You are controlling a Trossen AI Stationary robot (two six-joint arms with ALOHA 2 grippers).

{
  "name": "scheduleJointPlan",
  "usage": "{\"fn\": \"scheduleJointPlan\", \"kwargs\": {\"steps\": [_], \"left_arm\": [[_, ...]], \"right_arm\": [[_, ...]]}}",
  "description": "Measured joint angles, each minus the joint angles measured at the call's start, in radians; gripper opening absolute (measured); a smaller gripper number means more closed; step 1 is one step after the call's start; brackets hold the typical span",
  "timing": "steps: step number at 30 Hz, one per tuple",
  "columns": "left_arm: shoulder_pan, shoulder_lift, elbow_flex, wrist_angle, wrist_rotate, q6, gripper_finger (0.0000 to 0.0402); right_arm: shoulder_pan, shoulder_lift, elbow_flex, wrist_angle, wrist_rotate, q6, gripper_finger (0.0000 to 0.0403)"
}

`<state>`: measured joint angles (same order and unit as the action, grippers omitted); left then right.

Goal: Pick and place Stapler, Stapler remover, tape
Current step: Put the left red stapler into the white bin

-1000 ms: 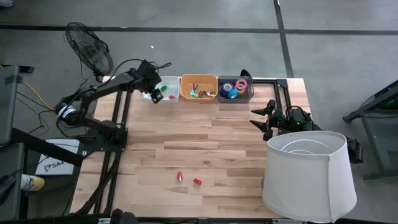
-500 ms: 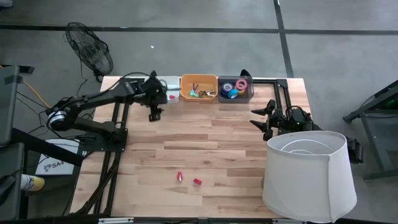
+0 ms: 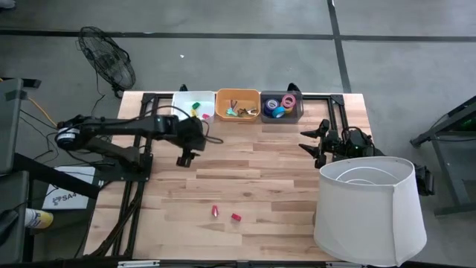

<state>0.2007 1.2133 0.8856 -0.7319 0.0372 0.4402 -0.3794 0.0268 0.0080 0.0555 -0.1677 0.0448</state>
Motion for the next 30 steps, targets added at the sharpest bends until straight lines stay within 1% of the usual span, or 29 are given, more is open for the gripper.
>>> {"fn": "scheduleJointPlan", "kwargs": {"steps": [7,11,20,24,30], "left_arm": [[-0.102,0.0,0.0,0.032,-0.003,-0.064,0.0211],[-0.158,0.0,0.0,0.033,-0.027,-0.081,0.0211],[-0.268,0.0,0.0,0.034,-0.05,-0.019,0.0211],[-0.291,0.0,0.0,0.034,-0.08,-0.025,0.0211],[-0.294,0.004,0.0,0.035,-0.082,-0.026,0.0211]], "right_arm": [[0.0,0.0,0.0,0.0,0.0,0.0,0.0227],[0.0,0.0,0.0,0.0,0.0,0.0,0.0227],[0.0,0.0,0.0,0.0,0.0,0.0,0.0227],[0.0,0.0,0.0,0.0,0.0,0.0,0.0227],[0.0,0.0,0.0,0.0,0.0,0.0,0.0227]]}}
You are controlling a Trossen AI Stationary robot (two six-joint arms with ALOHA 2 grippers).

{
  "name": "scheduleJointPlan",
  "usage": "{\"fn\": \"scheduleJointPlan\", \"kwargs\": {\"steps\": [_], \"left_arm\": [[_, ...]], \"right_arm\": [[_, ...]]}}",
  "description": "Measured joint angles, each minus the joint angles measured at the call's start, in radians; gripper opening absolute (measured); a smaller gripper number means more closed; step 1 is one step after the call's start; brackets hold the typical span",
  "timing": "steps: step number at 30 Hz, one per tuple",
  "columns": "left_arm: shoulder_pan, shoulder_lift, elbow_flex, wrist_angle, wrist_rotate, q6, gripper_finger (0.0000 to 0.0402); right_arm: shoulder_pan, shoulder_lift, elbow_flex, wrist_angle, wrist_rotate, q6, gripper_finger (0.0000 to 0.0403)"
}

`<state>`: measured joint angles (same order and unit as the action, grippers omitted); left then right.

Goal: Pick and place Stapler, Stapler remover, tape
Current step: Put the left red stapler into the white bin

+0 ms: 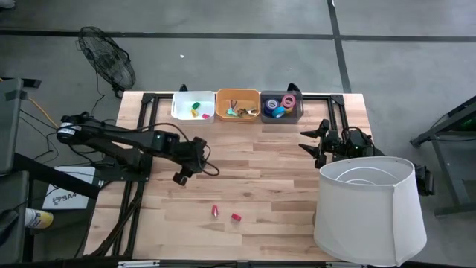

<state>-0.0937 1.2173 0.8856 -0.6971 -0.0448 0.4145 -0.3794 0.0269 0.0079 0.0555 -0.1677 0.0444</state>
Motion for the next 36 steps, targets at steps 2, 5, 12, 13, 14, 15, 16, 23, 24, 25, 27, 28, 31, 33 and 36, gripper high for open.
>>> {"fn": "scheduleJointPlan", "kwargs": {"steps": [2,5,12,13,14,15,16,23,24,25,27,28,31,33,36], "left_arm": [[0.0,0.01,0.0,0.001,0.0,0.0,0.0211],[0.0,0.031,0.0,0.005,0.014,0.014,0.0211],[-0.005,0.13,0.0,0.043,0.122,0.068,0.0211],[-0.011,0.146,0.0,0.06,0.122,0.083,0.0211],[-0.018,0.157,0.0,0.073,0.12,0.102,0.0211],[-0.026,0.166,0.0,0.08,0.118,0.126,0.0211],[-0.038,0.175,0.0,0.088,0.118,0.153,0.0211],[-0.141,0.238,0.0,0.139,0.115,0.262,0.0211],[-0.157,0.247,0.0,0.14,0.11,0.263,0.0211],[-0.171,0.255,0.0,0.148,0.106,0.263,0.0211],[-0.198,0.265,0.0,0.173,0.105,0.263,0.0212],[-0.212,0.271,0.0,0.186,0.099,0.263,0.0212],[-0.25,0.293,0.0,0.22,0.083,0.262,0.0212],[-0.274,0.307,0.0,0.244,0.08,0.261,0.0212],[-0.304,0.334,0.0,0.273,0.07,0.262,0.0212]], "right_arm": [[0.0,0.0,0.0,0.0,0.0,0.0,0.0227],[0.0,0.0,0.0,0.0,0.0,0.0,0.0227],[0.0,0.0,0.0,0.0,0.0,0.0,0.0227],[0.0,0.0,0.0,0.0,0.0,0.0,0.0227],[0.0,0.0,0.0,0.0,0.0,0.0,0.0227],[0.0,0.0,0.0,0.0,0.0,0.0,0.0227],[0.0,0.0,0.0,0.0,0.0,0.0,0.0227],[0.0,0.0,0.0,0.0,0.0,0.0,0.0227],[0.0,0.0,0.0,0.0,0.0,0.0,0.0227],[0.0,0.0,0.0,0.0,0.0,0.0,0.0227],[0.0,0.0,0.0,0.0,0.0,0.0,0.0227],[0.0,0.0,0.0,0.0,0.0,0.0,0.0227],[0.0,0.0,0.0,0.0,0.0,0.0,0.0227],[0.0,0.0,0.0,0.0,0.0,0.0,0.0227],[0.0,0.0,0.0,0.0,0.0,0.0,0.0227]]}}
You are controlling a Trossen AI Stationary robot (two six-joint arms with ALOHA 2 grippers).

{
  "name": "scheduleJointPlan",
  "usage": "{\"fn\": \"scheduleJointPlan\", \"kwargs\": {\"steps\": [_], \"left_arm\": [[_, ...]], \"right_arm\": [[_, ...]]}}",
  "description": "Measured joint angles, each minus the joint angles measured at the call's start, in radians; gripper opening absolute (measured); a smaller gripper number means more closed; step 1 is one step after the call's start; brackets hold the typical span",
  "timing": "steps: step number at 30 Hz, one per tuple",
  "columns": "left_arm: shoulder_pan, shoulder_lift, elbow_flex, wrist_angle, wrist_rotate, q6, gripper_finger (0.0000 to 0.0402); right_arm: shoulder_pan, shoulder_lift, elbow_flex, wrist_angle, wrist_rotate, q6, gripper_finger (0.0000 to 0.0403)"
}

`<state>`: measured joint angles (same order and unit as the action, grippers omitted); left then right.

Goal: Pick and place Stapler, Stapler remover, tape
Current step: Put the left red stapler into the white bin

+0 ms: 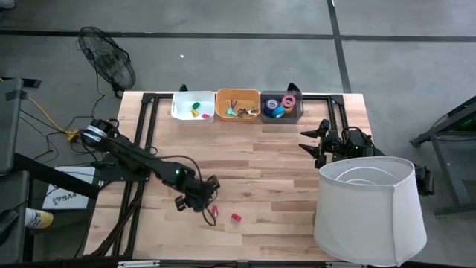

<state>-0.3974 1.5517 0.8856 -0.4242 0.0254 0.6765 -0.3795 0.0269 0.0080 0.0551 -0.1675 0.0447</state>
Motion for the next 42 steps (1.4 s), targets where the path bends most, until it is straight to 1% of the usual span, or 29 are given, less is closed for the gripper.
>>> {"fn": "scheduleJointPlan", "kwargs": {"steps": [5,9,15,19,28,33,42], "left_arm": [[-0.03,0.051,0.0,0.037,-0.001,0.001,0.0212],[-0.031,0.08,0.0,0.041,0.001,0.01,0.0212],[-0.029,0.12,0.0,0.091,0.005,0.069,0.0212],[-0.028,0.139,0.004,0.093,-0.005,0.102,0.0212],[-0.03,0.145,0.003,0.149,-0.084,0.183,0.0212],[-0.029,0.146,0.002,0.168,-0.092,0.24,0.0212],[-0.028,0.148,0.0,0.199,-0.086,0.273,0.0211]], "right_arm": [[0.0,0.0,0.0,0.0,0.0,0.0,0.0227],[0.0,0.0,0.0,0.0,0.0,0.0,0.0227],[0.0,0.0,0.0,0.0,0.0,0.0,0.0227],[0.0,0.0,0.0,0.0,0.0,0.0,0.0227],[0.0,0.0,0.0,0.0,0.0,0.0,0.0227],[0.0,0.0,0.0,0.0,0.0,0.0,0.0227],[0.0,0.0,0.0,0.0,0.0,0.0,0.0227]]}}
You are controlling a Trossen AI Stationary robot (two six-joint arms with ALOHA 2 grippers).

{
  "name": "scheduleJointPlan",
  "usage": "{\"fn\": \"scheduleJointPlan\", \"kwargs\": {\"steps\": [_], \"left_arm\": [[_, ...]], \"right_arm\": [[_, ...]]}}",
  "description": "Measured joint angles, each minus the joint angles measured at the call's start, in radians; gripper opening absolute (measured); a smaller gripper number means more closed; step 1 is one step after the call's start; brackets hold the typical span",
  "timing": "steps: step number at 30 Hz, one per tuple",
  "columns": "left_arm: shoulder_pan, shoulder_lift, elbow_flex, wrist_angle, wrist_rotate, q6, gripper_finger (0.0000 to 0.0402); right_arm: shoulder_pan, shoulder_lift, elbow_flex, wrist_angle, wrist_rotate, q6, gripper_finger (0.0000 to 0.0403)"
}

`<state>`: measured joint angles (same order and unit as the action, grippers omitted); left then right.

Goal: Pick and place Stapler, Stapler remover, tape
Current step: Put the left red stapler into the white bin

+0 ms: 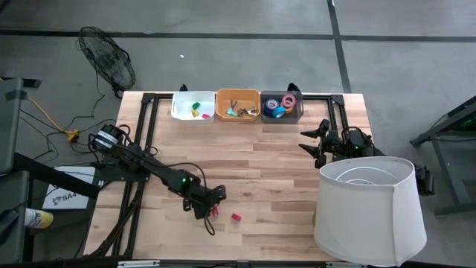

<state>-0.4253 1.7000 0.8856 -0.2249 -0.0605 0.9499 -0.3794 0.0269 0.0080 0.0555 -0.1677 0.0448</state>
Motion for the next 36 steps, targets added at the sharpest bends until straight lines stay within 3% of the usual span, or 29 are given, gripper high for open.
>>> {"fn": "scheduleJointPlan", "kwargs": {"steps": [17,36], "left_arm": [[0.0,0.028,0.0,0.058,0.177,-0.076,0.0209],[0.0,0.084,0.001,0.107,0.186,-0.153,0.0107]], "right_arm": [[0.0,0.0,0.0,0.0,0.0,0.0,0.0227],[0.0,0.0,0.0,0.0,0.0,0.0,0.0227]]}}
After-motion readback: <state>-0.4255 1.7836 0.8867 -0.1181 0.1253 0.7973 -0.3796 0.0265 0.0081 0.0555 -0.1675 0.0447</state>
